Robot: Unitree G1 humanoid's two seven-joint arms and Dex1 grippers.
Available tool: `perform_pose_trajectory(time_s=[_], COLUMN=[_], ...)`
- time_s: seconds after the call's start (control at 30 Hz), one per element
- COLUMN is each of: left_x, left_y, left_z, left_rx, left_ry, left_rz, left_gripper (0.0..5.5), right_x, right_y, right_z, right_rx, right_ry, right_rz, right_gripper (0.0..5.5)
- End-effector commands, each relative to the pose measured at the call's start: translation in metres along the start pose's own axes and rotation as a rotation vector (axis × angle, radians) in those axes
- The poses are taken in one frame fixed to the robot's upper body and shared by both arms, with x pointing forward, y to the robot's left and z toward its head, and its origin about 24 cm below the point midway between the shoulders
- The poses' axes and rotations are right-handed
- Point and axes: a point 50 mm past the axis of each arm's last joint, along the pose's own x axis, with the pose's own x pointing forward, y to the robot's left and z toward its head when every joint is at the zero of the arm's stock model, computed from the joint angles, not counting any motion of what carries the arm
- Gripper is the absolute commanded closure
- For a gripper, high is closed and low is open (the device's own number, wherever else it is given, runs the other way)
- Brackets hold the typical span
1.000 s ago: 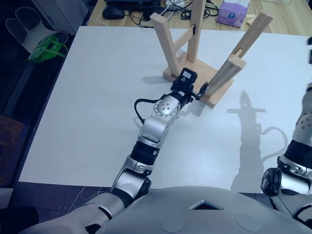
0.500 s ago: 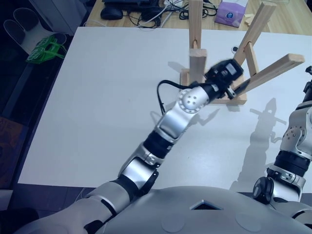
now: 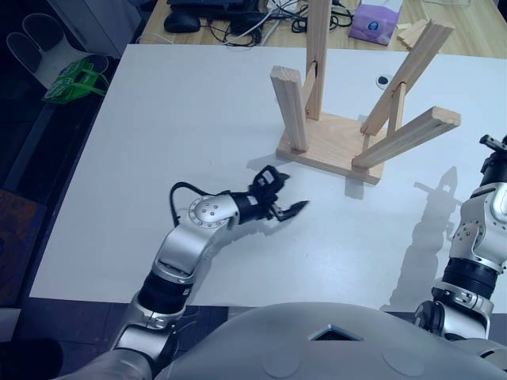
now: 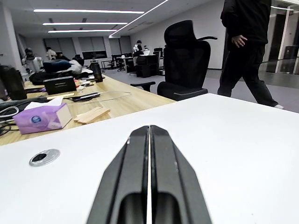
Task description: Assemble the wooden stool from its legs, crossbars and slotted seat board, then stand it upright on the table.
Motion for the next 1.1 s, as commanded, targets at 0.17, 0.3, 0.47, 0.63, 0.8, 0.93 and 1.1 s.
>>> perform_pose_trajectory(time_s=[0.17, 0.3, 0.47, 0.63, 0.8, 0.93, 1.1], left_x=[-0.005, 0.008, 0.023, 0.039, 0.053, 0.057, 0.058], left_y=[0.092, 0.098, 0.086, 0.083, 0.078, 0.064, 0.056], left_z=[-0.015, -0.007, -0.014, -0.011, -0.006, -0.008, -0.008], left_rx=[0.082, 0.165, 0.127, 0.100, 0.081, 0.096, 0.108], left_ry=[0.010, 0.030, 0.034, 0.012, -0.022, -0.012, -0.007], left_rz=[0.503, 0.488, 0.433, 0.431, 0.429, 0.347, 0.301], left_gripper=[2.60, 3.08, 3.76, 4.56, 5.48, 5.48, 5.48], right_x=[-0.024, -0.036, -0.038, -0.042, -0.045, -0.045, -0.045], right_y=[-0.007, -0.016, -0.007, 0.013, 0.032, 0.038, 0.035], right_z=[-0.023, -0.018, -0.026, -0.052, -0.064, -0.064, -0.063], right_rx=[-0.365, -0.532, -0.549, -0.537, -0.538, -0.531, -0.520], right_ry=[0.359, 0.471, 0.523, 0.554, 0.547, 0.553, 0.560], right_rz=[0.603, 0.826, 0.981, 1.085, 1.155, 1.199, 1.205], right_gripper=[5.50, 5.50, 5.50, 5.50, 5.50, 5.50, 5.50])
